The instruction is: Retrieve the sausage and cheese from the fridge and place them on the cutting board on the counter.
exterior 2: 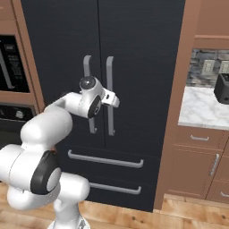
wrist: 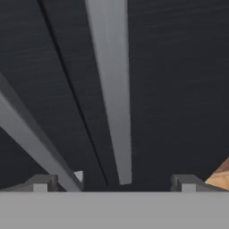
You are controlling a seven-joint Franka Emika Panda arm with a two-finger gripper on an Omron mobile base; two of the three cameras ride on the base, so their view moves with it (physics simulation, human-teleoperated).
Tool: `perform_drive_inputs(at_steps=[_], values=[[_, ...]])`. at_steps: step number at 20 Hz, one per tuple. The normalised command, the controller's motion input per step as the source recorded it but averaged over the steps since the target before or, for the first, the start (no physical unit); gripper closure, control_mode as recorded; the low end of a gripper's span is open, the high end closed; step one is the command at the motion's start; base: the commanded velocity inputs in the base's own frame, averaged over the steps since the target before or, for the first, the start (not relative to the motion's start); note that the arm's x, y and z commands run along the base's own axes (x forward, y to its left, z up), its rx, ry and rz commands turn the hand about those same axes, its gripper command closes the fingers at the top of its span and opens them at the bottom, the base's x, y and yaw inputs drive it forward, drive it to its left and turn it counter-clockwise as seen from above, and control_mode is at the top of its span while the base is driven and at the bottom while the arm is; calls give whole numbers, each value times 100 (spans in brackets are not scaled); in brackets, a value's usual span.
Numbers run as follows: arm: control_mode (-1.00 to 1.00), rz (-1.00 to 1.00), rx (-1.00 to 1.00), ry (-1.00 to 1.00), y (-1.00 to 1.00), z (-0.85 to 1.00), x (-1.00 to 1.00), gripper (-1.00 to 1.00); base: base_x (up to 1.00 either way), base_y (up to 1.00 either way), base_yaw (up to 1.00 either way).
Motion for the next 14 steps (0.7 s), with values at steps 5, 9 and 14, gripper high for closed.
perform_drive_inputs(at_steps=[5, 9, 14], values=[[-100, 0, 0, 0, -1, 0, 42, -100, 0, 0, 0], [-100, 0, 0, 0, 0, 0, 54, -100, 0, 0, 0], [-100, 0, 0, 0, 0, 0, 49, -100, 0, 0, 0]])
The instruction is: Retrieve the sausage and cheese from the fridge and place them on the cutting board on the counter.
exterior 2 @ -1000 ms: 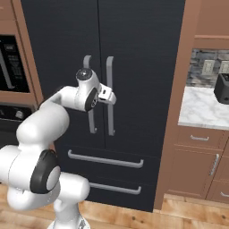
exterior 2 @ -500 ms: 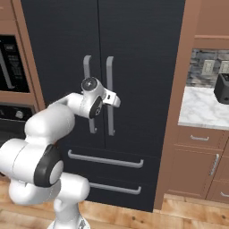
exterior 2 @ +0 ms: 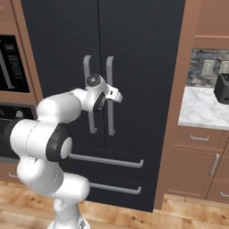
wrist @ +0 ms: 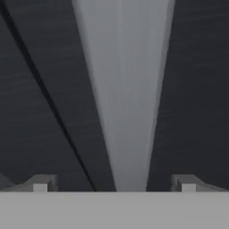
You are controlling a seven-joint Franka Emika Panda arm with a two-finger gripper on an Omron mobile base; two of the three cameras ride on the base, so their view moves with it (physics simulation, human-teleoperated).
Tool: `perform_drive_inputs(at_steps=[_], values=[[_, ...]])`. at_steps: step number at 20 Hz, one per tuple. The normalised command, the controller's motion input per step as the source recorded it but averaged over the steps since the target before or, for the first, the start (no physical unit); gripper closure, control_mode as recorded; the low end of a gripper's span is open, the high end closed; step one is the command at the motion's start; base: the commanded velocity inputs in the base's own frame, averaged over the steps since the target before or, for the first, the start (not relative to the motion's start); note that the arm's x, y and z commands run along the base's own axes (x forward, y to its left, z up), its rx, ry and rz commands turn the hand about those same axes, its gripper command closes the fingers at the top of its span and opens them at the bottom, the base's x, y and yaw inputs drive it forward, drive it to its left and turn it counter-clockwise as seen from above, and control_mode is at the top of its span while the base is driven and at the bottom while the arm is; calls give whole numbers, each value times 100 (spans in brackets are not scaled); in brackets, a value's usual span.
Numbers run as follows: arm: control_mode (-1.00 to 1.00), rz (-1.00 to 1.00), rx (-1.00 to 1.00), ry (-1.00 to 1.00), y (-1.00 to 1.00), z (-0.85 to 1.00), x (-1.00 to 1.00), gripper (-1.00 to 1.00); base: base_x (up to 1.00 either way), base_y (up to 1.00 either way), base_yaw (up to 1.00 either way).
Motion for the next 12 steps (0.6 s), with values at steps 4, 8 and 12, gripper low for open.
perform_drive_inputs(at_steps=[4, 8, 12], values=[[-100, 0, 0, -2, -1, 0, 36, -100, 0, 0, 0], [-100, 0, 0, -4, -7, 0, 44, -100, 0, 0, 0], [-100, 0, 0, -1, -4, 0, 50, -100, 0, 0, 0]])
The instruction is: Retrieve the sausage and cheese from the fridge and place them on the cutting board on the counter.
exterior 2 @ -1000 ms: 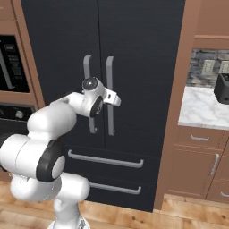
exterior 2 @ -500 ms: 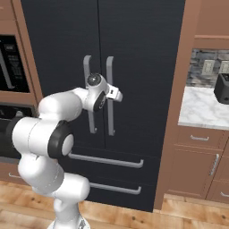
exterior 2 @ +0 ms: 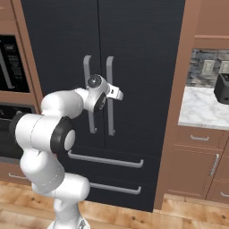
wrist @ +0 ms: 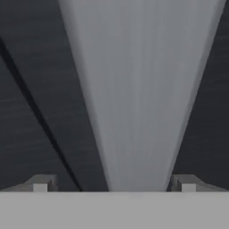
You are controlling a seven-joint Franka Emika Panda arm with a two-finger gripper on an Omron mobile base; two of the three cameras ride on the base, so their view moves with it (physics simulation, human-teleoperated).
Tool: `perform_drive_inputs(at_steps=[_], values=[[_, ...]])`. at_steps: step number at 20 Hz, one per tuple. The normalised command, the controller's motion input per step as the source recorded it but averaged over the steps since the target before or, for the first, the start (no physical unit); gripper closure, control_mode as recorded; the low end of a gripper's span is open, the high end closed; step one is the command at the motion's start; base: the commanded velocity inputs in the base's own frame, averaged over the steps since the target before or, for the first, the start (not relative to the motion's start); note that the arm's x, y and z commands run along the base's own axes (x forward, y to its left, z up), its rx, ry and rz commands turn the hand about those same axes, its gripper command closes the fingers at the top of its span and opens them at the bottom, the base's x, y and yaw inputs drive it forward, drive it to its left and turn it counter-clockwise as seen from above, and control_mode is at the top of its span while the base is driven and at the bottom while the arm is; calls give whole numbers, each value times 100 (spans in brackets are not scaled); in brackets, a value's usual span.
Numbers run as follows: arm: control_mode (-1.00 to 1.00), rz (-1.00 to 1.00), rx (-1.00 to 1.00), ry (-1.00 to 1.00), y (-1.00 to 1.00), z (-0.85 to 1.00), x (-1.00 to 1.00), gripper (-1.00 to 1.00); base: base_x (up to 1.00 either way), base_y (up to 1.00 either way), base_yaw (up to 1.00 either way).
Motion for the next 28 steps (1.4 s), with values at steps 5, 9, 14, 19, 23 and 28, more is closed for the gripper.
perform_drive_inputs(at_steps=[5, 9, 14, 19, 23, 28], values=[[-100, 0, 0, -1, -2, 0, 51, 100, 0, 0, 0], [-100, 0, 0, 0, -1, 4, 54, 100, 0, 0, 0], [-100, 6, 0, 0, -18, 14, 13, 100, 0, 0, 0], [-100, 6, 0, 1, -39, 14, -29, 100, 0, 0, 0], [-100, 4, 0, 7, -62, 16, -61, 100, 0, 0, 0], [-100, 3, 0, 3, -74, 16, -90, 100, 0, 0, 0]])
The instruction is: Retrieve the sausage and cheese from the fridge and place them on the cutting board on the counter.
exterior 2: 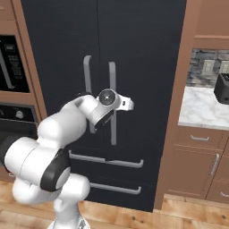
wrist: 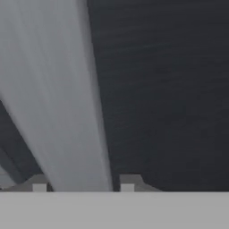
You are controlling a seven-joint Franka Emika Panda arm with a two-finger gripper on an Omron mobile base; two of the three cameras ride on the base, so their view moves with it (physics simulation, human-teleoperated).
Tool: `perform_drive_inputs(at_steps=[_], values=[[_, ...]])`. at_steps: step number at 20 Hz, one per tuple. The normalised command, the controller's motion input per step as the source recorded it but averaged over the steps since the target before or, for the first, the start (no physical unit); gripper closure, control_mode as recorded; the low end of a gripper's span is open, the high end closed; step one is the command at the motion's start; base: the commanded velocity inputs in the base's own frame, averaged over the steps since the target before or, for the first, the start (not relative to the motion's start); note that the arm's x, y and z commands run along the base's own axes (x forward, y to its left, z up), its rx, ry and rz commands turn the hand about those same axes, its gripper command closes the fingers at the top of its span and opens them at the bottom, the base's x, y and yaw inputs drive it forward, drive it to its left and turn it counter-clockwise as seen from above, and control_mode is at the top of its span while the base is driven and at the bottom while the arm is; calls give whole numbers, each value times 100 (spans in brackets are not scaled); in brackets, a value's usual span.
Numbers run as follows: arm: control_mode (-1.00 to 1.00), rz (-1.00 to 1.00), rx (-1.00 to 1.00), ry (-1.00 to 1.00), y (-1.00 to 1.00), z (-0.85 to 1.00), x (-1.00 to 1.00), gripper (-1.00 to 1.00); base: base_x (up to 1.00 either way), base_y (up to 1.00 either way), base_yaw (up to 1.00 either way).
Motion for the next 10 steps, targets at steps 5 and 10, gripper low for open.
perform_drive_inputs(at_steps=[5, 10], values=[[-100, 0, 0, 5, -95, 13, -100, 100, 0, 0, 0], [-100, 0, 0, 10, -97, 10, -87, 100, 0, 0, 0]])
